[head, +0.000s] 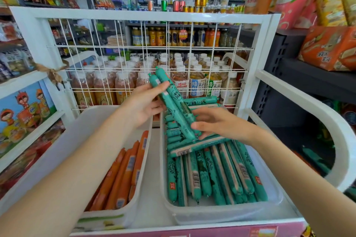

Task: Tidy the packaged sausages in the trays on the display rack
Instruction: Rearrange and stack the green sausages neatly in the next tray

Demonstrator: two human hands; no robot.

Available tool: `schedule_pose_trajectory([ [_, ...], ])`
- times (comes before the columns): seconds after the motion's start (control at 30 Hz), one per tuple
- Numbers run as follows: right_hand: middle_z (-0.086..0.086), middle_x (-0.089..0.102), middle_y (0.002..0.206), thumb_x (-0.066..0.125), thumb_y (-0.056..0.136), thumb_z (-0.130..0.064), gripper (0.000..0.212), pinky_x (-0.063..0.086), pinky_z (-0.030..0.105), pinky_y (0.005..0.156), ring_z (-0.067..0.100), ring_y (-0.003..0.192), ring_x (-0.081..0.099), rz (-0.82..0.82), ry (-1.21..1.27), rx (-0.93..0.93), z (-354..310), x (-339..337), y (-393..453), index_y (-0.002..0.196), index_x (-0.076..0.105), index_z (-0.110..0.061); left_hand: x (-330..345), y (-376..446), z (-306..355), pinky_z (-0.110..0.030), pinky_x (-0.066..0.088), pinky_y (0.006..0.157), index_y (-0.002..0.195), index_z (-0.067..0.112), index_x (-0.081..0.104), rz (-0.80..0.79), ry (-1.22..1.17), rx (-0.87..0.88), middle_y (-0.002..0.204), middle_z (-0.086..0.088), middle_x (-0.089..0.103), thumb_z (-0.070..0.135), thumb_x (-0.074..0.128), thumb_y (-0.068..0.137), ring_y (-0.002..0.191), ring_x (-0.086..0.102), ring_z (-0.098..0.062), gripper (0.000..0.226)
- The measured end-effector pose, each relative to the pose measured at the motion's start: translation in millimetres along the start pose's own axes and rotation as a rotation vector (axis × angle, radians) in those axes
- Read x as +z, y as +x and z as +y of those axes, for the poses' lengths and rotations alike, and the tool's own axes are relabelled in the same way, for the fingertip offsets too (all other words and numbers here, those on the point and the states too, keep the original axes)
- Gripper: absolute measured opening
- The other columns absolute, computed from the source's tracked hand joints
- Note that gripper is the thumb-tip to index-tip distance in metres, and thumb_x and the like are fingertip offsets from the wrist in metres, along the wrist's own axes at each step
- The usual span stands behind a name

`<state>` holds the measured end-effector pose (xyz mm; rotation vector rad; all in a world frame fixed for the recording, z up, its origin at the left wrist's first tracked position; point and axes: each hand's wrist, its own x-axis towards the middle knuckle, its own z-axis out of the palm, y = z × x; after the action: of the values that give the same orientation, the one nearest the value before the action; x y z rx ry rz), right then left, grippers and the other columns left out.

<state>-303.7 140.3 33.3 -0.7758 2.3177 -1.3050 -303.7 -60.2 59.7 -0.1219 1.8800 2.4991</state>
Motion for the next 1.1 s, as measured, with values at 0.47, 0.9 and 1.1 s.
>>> schedule_pose_trajectory([
  [0.47,0.012,0.065,0.078,0.058,0.086,0.0,0.014,0.056,0.017,0.065,0.007,0.058,0.065,0.271,0.239,-0.077,-15,14,21,0.098,0.061,0.006,25,-7,-21,-0.018,0.053,0.062,0.114,0.017,0.048,-0.067,0.071,0.118,0.099,-0.001,0.066,0.006,0.063,0.083,0.086,0.065,-0.012,0.036],
  [0.9,-0.004,0.069,0.086,0.072,0.074,-0.004,0.033,0.053,0.021,0.082,0.006,0.082,0.066,0.359,-0.076,-0.26,-22,-4,0,0.097,0.062,-0.025,7,-5,8,-0.018,0.048,0.061,0.111,0.015,0.056,-0.029,0.132,-0.019,0.095,0.0,0.066,0.007,0.064,0.082,0.081,0.06,-0.011,0.031],
  [1.1,-0.002,0.07,0.081,0.072,0.073,-0.003,0.029,0.055,0.025,0.078,0.008,0.075,0.067,0.335,0.054,-0.277,-22,0,0,0.093,0.06,-0.021,5,-8,7,-0.016,0.049,0.058,0.098,0.019,0.059,-0.078,0.108,-0.029,0.095,0.0,0.067,0.007,0.063,0.083,0.082,0.061,-0.012,0.019],
])
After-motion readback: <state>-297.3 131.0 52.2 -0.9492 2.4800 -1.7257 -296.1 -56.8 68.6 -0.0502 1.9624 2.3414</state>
